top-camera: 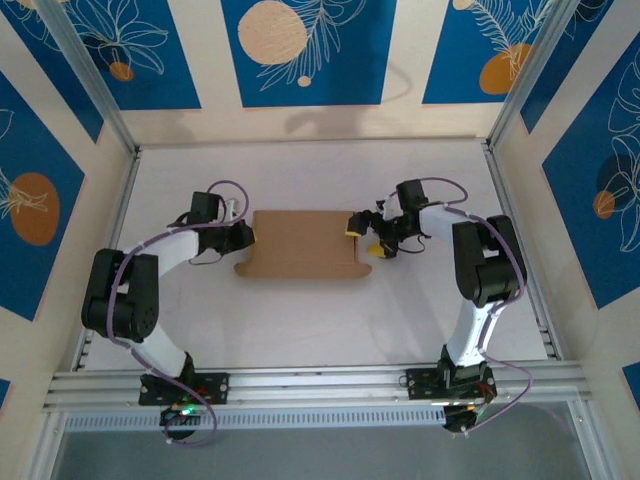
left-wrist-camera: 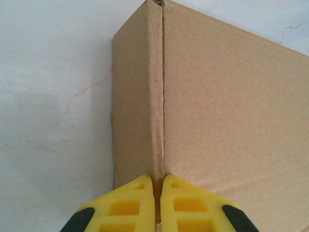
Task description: Fold the paper box
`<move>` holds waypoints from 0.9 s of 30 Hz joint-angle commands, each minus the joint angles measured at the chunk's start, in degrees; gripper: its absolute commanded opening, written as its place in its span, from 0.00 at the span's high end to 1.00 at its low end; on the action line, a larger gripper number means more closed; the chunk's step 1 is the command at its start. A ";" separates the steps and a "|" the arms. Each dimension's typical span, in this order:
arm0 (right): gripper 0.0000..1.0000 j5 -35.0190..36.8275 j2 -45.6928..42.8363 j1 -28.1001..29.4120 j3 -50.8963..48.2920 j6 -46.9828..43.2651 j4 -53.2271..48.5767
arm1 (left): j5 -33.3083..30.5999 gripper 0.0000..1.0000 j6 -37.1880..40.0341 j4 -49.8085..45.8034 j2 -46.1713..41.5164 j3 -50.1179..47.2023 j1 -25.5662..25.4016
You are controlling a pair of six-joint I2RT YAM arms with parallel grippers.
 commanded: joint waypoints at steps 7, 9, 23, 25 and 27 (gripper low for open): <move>0.00 -11.98 -1.66 1.65 -2.94 7.07 8.96 | -3.77 0.98 1.32 -6.18 4.26 -2.24 0.98; 0.00 -15.01 -4.75 0.31 -5.65 11.11 14.30 | -3.34 0.98 0.76 -5.72 4.21 -2.41 1.00; 0.04 -8.06 -17.86 0.70 -8.63 10.93 9.29 | -3.93 0.98 1.22 -7.19 4.38 -1.90 1.58; 0.05 -5.80 -17.48 0.33 -7.54 8.29 5.70 | -3.66 0.98 1.09 -7.24 4.63 -1.89 1.97; 0.05 -1.99 -17.20 0.03 -6.94 6.54 2.50 | -3.52 0.98 1.11 -7.30 4.98 -1.89 2.24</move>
